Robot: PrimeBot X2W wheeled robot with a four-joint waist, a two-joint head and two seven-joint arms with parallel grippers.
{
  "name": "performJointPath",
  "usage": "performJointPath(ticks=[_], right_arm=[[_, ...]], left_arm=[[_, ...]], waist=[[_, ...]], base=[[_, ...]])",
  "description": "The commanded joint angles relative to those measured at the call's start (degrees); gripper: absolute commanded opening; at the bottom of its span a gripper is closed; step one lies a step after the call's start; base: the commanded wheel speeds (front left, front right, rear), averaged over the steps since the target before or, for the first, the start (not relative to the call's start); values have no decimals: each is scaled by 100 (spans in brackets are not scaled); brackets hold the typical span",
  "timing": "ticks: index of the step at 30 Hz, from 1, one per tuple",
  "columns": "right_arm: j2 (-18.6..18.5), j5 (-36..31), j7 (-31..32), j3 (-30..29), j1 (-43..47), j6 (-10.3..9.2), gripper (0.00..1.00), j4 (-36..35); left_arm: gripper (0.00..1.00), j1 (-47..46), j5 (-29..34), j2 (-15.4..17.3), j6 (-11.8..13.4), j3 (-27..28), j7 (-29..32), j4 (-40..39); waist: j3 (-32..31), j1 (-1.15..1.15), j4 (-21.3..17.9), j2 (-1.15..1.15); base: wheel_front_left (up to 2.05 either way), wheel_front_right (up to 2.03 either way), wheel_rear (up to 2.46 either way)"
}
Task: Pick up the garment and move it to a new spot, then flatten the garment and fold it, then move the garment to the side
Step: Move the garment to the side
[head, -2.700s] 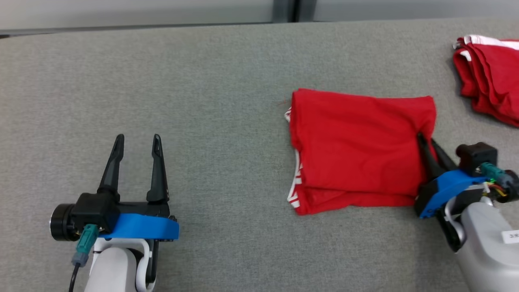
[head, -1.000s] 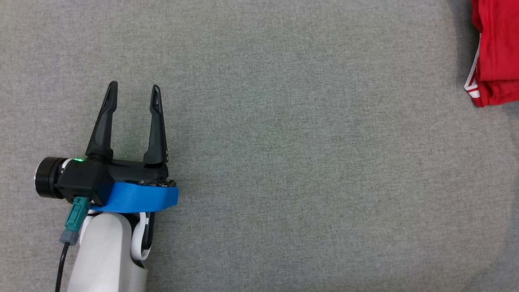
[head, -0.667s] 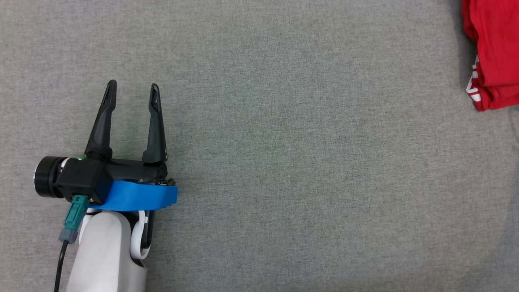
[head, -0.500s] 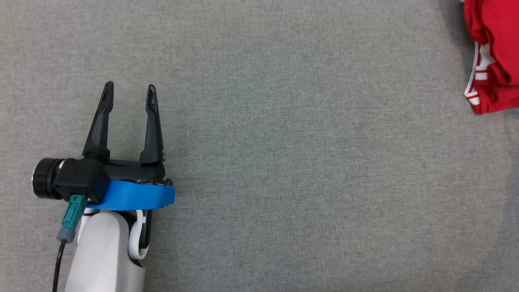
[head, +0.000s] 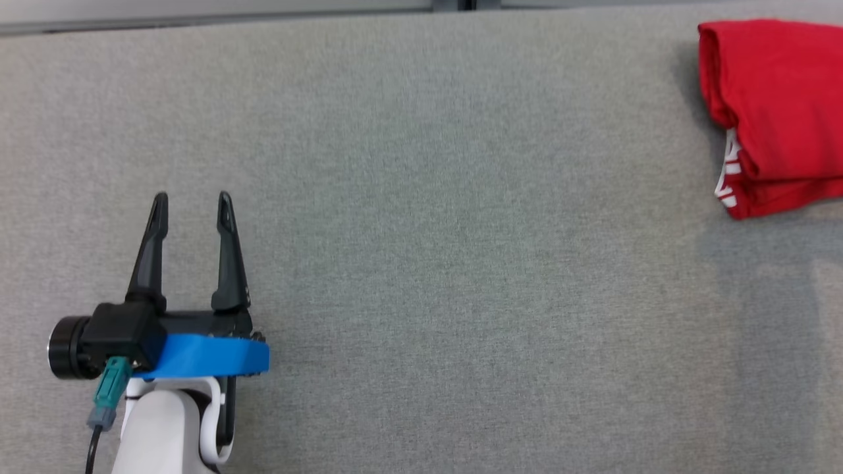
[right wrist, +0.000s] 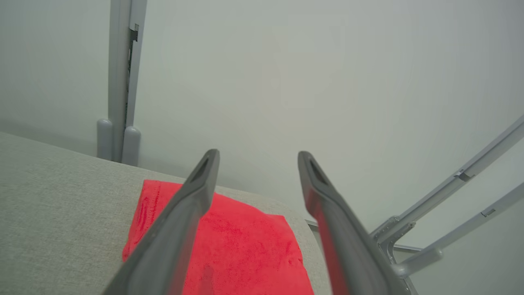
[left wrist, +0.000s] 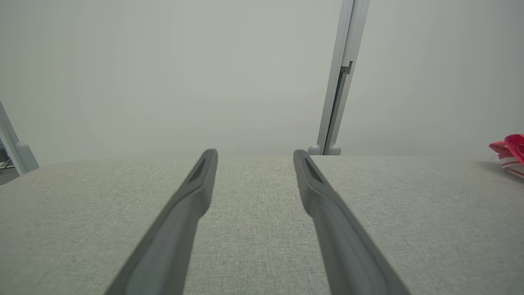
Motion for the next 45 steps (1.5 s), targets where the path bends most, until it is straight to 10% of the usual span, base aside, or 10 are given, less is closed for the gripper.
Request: performJointPath(ticks=[1, 19, 45], right_arm=[[127, 50, -98, 91, 124, -1, 100, -91], [1419, 783, -894, 1042, 1420, 0, 100, -604], [2451, 795, -657, 353, 3748, 0, 100, -1903]], left_arm=[[100, 98, -33, 9, 21, 50, -27, 15], [100, 902, -150, -5, 80, 289, -26, 231], [100, 1290, -197, -20, 80, 141, -27, 507]], waist=[[-172, 0, -71, 0], [-1202, 0, 7, 0], [-1908, 0, 257, 0]], base=[[0, 0, 0], [0, 0, 0], [0, 0, 0]])
